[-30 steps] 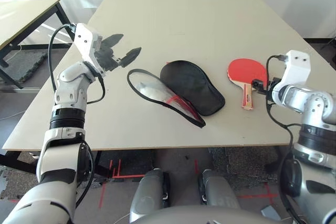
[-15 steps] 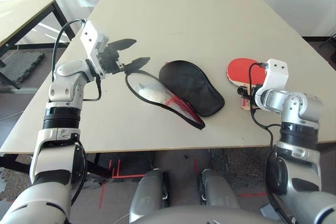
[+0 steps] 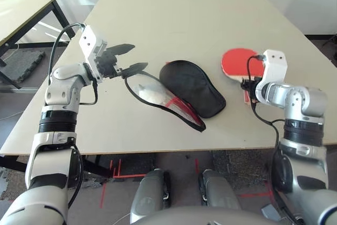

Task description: Store the ping-pong paddle in its case and zip it.

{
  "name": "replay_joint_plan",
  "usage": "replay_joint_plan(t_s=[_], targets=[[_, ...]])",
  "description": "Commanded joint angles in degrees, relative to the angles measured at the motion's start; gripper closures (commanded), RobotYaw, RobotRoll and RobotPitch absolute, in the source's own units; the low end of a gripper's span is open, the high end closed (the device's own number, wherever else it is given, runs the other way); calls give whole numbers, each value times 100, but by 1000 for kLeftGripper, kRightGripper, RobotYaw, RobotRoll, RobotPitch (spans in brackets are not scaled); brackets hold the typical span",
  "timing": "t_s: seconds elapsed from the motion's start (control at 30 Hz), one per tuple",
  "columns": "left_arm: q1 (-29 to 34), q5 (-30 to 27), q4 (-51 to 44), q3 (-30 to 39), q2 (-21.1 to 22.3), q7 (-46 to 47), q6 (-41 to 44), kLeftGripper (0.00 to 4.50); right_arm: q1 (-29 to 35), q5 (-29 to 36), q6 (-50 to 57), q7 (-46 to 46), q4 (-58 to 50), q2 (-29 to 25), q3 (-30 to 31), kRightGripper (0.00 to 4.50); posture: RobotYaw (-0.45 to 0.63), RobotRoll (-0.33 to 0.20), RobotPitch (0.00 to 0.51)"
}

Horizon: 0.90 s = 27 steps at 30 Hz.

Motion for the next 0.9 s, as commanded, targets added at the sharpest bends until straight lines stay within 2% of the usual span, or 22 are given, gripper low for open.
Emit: replay_joint_plan(t_s=[0.03,0.23,0.43,0.9], targets=[[76,-28,-80,-12,154,-143,78,0,-231,157,191,268,-244,-17,244,3398,23,0,61],[294,-63,-507,-128,476,-535,306,0,-401,211,328,464,-237,224,608,3398,62,0,58],[559,-401,-1264,-95,894,-955,1078,0,-423,211,350,590,-152,578,949,3398,97,0,54],[1045,-779,-2216,89,970,-680,1609,0,-393,41,-82,959,452,693,1824,3398,145,0,43]])
